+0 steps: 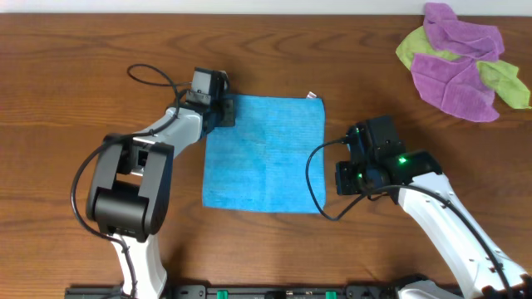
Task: Fold the cloth
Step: 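Move both grippers to the cloth's near left and right corners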
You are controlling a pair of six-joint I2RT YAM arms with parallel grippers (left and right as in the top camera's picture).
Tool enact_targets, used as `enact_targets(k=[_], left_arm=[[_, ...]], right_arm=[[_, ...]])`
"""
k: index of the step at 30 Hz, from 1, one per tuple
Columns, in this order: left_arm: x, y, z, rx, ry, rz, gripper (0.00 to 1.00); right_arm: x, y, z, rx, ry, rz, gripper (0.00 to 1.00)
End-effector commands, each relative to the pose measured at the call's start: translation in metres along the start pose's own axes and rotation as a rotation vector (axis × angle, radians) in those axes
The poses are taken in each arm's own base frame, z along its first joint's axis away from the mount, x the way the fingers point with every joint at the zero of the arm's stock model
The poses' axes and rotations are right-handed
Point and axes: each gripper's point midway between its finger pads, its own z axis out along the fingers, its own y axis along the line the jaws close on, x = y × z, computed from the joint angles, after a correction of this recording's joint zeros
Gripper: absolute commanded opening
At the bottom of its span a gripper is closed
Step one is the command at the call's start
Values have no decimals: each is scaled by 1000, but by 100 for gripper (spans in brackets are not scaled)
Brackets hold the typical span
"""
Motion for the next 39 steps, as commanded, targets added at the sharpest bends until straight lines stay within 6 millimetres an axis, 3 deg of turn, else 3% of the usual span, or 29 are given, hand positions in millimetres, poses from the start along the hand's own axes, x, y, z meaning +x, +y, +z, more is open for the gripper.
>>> enact_targets(k=[1,7,9,17,19,20,22,25,29,31,34,39], left_arm=[[30,27,21,-72,92,-2,6],[26,16,11,-30,135,-10,6],[18,12,3,-22,137,-10,6],[-28,-6,-63,3,48,-1,6],[-37,-10,-83,7,14,4,6],[-40,-11,-91,9,1,4,6],[-43,-9,-110,-10,-15,2,6],[-31,7,-136,-92,22,-9,6],[6,18,-167,-118,156,-40,8],[21,15,-180,-76,208,-68,19],[37,11,-200,-10,232,-104,24],[70,5,-240,21,176,-91,27]], right_arm=[[-1,2,-3,-1,-11,-17,2],[-4,3,-3,-4,-25,-20,2],[-6,3,-3,-7,-34,-21,13],[-23,8,-10,-19,-89,-28,12],[-29,10,-15,-24,-107,-31,23],[-32,11,-18,-25,-114,-32,35],[-34,12,-22,-26,-116,-33,39],[-29,9,-28,-1,-85,-37,45],[-18,-3,-36,35,-32,-52,47],[-15,-10,-45,43,-32,-33,49],[-13,-21,-66,43,-82,-1,54],[0,-17,-113,-17,-222,9,63]])
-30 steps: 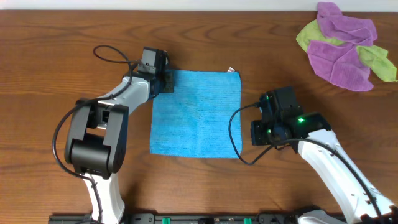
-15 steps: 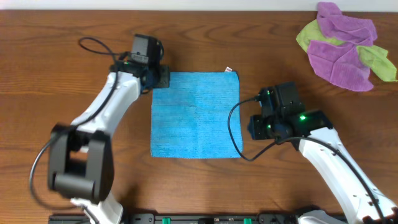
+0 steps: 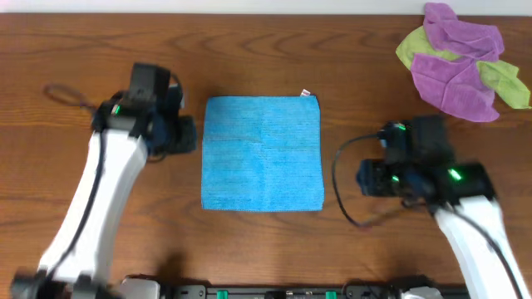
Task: Fold the cloth
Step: 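Move both grippers to the cloth's near left and right corners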
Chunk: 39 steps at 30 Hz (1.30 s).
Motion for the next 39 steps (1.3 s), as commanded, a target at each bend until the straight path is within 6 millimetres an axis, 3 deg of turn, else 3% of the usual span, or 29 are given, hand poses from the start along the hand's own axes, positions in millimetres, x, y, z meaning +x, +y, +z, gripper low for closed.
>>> enact_targets(k=[1,6,7,8,10,15,16,22,26,33,37,39], left_arm=[[33,-9,-22,60,-42,20,27],[90,0,-28,90,-82,-35,35],[101,2,-28,99,-96,-54,42],[110,1,-28,125,-110,-62,59],[124,-5,-30,193,-140,-57,79],[140,-5,-24,232,-177,-59,89],[141,-4,-21,232,-171,-67,98],[150,0,16,243,-113,-125,95],[150,-5,38,295,-91,-180,95],[148,3,55,251,-64,-196,95],[140,3,63,280,-53,-203,95],[138,-1,69,344,-29,-219,95]], right_arm=[[3,12,-33,-61,-102,-41,64],[32,14,-54,-79,-145,-13,68],[36,15,-55,-93,-154,4,70],[42,20,-54,-128,-158,13,72],[55,31,-45,-219,-152,11,73],[78,38,-7,-319,-99,84,76],[81,37,1,-323,-86,100,79],[96,38,40,-374,-24,157,99],[106,36,59,-387,16,216,99],[108,38,75,-417,20,223,99],[99,40,82,-434,3,226,89],[95,40,86,-439,4,225,89]])
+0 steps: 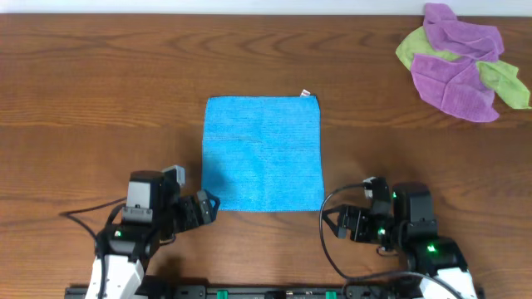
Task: Fold the cloth
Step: 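Move both grippers to the cloth's near left and right corners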
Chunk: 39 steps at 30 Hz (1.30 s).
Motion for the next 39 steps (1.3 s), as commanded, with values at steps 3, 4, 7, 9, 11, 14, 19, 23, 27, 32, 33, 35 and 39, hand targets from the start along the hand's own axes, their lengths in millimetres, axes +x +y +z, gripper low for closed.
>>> enact_targets(k=[3,4,7,9,11,14,19,23,27,32,33,35,39], left_arm=[[8,4,12,96,88,-47,96],[8,5,13,109,95,-55,95],[8,4,13,167,119,-60,95],[9,3,12,211,134,-62,95],[11,3,12,254,139,-56,96],[15,8,13,285,144,-75,96],[17,22,18,276,121,-104,95],[12,26,24,274,106,-95,96],[10,32,35,278,121,-116,95],[8,31,44,320,141,-176,95],[7,32,46,319,143,-190,96],[6,32,47,328,143,-192,95],[6,30,47,337,143,-192,95]], right_arm=[[4,0,12,-29,56,36,88],[4,-2,15,-26,66,43,88],[3,-6,23,-24,88,57,87],[2,-5,28,-40,100,61,86],[1,-4,33,-61,112,63,86],[-1,-4,39,-75,124,68,85],[-3,-7,45,-75,125,68,82],[-8,-7,48,-80,113,60,80],[-3,-13,53,-64,142,83,79],[3,-20,60,-50,173,107,74],[3,-21,61,-50,174,108,73],[3,-20,64,-61,181,112,71],[2,-23,68,-59,182,126,67]])
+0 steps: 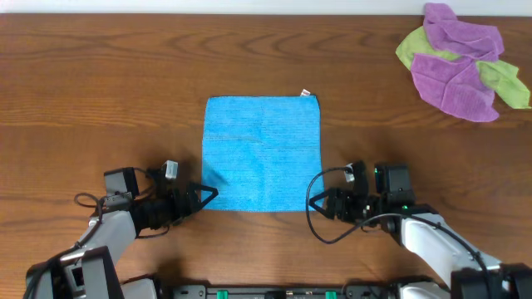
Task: Fold the cloth
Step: 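Move both grippers to the cloth's near left and right corners, then grasp the near corners with both grippers and fold them toward the far edge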
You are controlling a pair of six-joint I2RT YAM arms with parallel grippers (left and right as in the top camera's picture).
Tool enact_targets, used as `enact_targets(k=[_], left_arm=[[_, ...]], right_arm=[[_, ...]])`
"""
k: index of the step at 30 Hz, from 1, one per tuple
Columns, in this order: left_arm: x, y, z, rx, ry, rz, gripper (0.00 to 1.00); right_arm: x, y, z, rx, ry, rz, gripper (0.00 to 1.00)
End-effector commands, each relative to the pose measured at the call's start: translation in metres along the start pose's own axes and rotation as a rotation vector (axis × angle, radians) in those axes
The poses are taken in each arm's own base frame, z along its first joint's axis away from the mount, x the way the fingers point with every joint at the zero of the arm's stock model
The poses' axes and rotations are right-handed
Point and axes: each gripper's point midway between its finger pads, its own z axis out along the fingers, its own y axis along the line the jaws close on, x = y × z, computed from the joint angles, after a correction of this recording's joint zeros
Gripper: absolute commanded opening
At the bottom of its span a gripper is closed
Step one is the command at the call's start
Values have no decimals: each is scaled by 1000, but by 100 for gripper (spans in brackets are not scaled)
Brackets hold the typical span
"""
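The blue cloth [264,154] lies flat and square in the middle of the wooden table, a small white tag at its far right corner. My left gripper [212,194] reaches in low from the left, its tips over the cloth's near left corner. My right gripper [314,202] comes in low from the right, with its tips over the near right corner. Each gripper's fingers taper to a point from above, and no gap shows between them.
A heap of purple and green cloths [461,58] sits at the far right corner. Cables trail behind both arms near the table's front edge [266,286].
Both grippers have moved from just below and outside the cloth's near corners to lie low over them, pointing inward at each other. The cloth has not shifted.
My left gripper was at the cloth's far left corner and the right beside its right edge. Then both stood off to the sides of the flat cloth. Both then sat near the front edge, and now they are at the near corners.
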Motion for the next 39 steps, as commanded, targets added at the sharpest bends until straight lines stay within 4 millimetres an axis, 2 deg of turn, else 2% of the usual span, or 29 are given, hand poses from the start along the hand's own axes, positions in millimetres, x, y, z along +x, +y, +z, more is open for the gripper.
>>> enact_targets(k=[1,10,23,25,26,27,29,30,32,35,39], left_arm=[[11,25,2,-101,15,-68,95],[7,28,2,-120,-1,-89,97],[6,18,17,-127,16,-68,100],[8,17,19,-129,25,-67,91],[8,17,19,-129,26,-68,84],[8,17,19,-128,27,-69,65],[8,17,19,-128,25,-88,40],[8,17,19,-129,25,-91,31],[8,17,19,-129,23,-106,6],[4,15,19,-125,13,-141,6],[-3,9,18,-107,4,-143,6]], right_arm=[[9,-22,7,77,22,63,66],[7,-32,18,81,30,110,57],[5,-33,20,79,24,112,54],[5,-33,20,79,24,113,47],[5,-33,20,79,24,113,39],[5,-33,20,79,24,112,29],[5,-33,20,80,24,112,12],[5,-33,20,80,24,112,5],[5,-33,20,79,23,111,1],[1,-30,20,68,14,105,1],[-6,-14,19,1,20,91,2]])
